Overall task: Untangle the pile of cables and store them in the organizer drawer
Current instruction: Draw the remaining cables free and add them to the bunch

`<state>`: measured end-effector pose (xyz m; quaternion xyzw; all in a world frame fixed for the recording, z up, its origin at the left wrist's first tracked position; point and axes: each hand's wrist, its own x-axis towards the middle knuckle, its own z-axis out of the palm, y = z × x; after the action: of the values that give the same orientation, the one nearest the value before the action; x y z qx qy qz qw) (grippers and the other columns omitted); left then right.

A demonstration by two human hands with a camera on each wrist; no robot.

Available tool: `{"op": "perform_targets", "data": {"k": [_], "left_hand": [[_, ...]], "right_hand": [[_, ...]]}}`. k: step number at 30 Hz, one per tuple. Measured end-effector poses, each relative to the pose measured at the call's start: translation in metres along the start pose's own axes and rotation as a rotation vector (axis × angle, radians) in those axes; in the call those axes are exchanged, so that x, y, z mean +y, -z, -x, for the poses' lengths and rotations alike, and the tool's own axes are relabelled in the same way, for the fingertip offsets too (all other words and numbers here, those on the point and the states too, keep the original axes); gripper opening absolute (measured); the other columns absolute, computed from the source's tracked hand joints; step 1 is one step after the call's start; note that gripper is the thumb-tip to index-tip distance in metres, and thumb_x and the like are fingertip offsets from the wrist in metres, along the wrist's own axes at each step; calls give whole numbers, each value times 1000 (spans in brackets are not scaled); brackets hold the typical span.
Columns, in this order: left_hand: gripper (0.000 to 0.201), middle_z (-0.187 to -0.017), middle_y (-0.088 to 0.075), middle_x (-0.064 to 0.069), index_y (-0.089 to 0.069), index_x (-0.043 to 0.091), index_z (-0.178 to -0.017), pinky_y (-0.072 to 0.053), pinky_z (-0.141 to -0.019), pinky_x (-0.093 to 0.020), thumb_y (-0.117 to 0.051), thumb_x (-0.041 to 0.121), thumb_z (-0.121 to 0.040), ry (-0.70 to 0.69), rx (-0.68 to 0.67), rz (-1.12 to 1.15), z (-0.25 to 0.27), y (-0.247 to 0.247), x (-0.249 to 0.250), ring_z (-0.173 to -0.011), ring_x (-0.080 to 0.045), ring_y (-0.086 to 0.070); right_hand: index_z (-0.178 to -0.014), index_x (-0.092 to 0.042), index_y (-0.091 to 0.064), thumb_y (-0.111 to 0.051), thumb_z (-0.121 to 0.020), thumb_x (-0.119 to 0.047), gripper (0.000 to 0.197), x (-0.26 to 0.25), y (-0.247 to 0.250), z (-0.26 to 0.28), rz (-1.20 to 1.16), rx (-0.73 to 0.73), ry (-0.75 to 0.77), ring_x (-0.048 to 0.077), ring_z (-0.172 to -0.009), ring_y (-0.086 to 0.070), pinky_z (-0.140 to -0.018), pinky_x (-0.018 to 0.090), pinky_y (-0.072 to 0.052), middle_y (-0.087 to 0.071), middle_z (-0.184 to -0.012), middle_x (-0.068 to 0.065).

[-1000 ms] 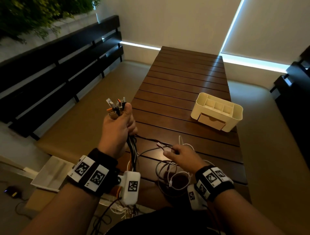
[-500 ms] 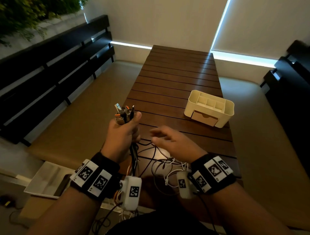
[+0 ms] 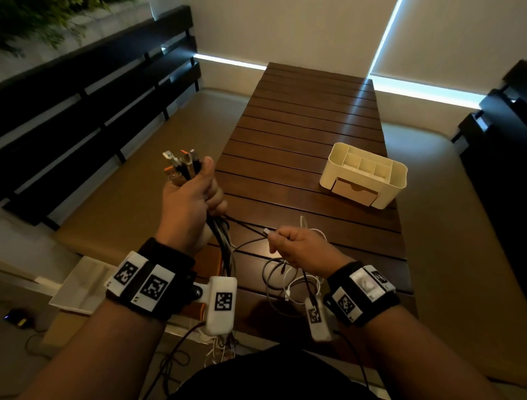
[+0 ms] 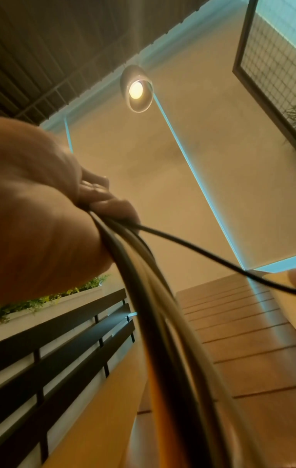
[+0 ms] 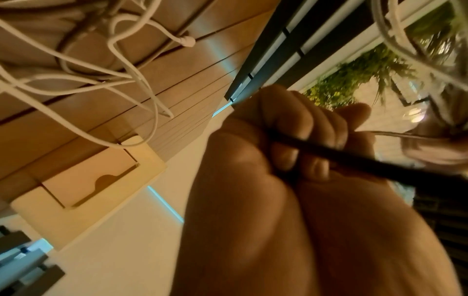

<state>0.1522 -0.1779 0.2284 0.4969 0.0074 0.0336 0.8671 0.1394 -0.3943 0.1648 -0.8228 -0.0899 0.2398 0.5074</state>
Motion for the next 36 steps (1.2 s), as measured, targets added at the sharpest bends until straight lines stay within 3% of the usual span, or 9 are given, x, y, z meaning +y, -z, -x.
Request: {"op": "perform_targets", "data": {"k": [4,8,14,17,20,23,29,33,36], "left_hand": [[34,-54,-27,6,-41,21,-71,-21,-43,-22,-53,25,-102,59,20,3,5,2,-8,-43,-7,-22],[36,-52,-26,7,-37,20,-70,-24,-40,-20,-52,25,-102,107,-3,-35,11,-1,-18,-40,-6,-23],[39,-51,-26,4,-37,17,-67,-26,-42,-22,-52,24,-102,137,-86,-39,18,-21,-35,-40,-7,-23],[41,-52,-26,3,-36,16,-66,-27,-41,-21,-52,24,-102,150,-94,3,18,-30,-35,-40,-7,-25],[39,-53,-27,3,-37,17,-68,-28,-41,-20,-54,26,-102,175,-51,33,14,-30,-33,-41,-6,-27],[38,-53,-28,3,-37,17,-69,-32,-42,-20,-55,29,-101,208,-9,41,14,-27,-36,-42,-7,-30],[34,-55,-38,-1,-45,13,-74,-51,-54,-30,-57,33,-100,285,4,-123,15,-16,-49,-49,-15,-48],[33,-53,-42,0,-49,12,-78,-61,-73,-45,-54,36,-100,349,-34,-311,16,-13,-54,-57,-20,-65],[39,-53,-35,1,-43,13,-71,-59,-58,-38,-55,35,-100,367,-24,-294,14,-9,-54,-46,-16,-48]], "right_hand": [[-89,-27,-67,-45,-102,-49,34,5,-6,2,175,-29,-31,-7,-65,-55,-72,24,-47,-62,-81,-11],[-108,-27,-66,-56,-92,-57,36,7,-3,6,49,-43,-40,8,-86,-68,-88,37,-54,-71,-99,1],[-126,-40,-54,-76,-81,-50,52,-25,-17,12,83,-60,140,2,-130,-43,-105,25,-37,-46,-140,-17],[-132,-35,-47,-79,-83,-34,58,-34,-36,10,62,-76,97,5,-120,-52,-98,21,-43,-55,-134,-10],[-118,-35,-51,-68,-93,-22,32,-30,-50,5,0,-29,80,11,-97,-64,-91,36,-52,-67,-105,-6],[-106,-48,-48,-60,-98,-24,29,-19,-55,3,-50,-7,85,21,-83,-67,-83,44,-54,-67,-88,-4],[-83,-38,-53,-58,-100,-28,21,6,-59,1,-46,17,8,-6,-58,-49,-66,25,-43,-56,-65,-19],[-83,-36,-53,-58,-100,-32,17,13,-55,-2,76,-16,-19,-7,-60,-51,-64,23,-40,-54,-72,-15],[-99,-34,-61,-64,-95,-37,7,19,-55,-1,83,-63,-53,6,-72,-59,-71,26,-48,-64,-85,-7]]}}
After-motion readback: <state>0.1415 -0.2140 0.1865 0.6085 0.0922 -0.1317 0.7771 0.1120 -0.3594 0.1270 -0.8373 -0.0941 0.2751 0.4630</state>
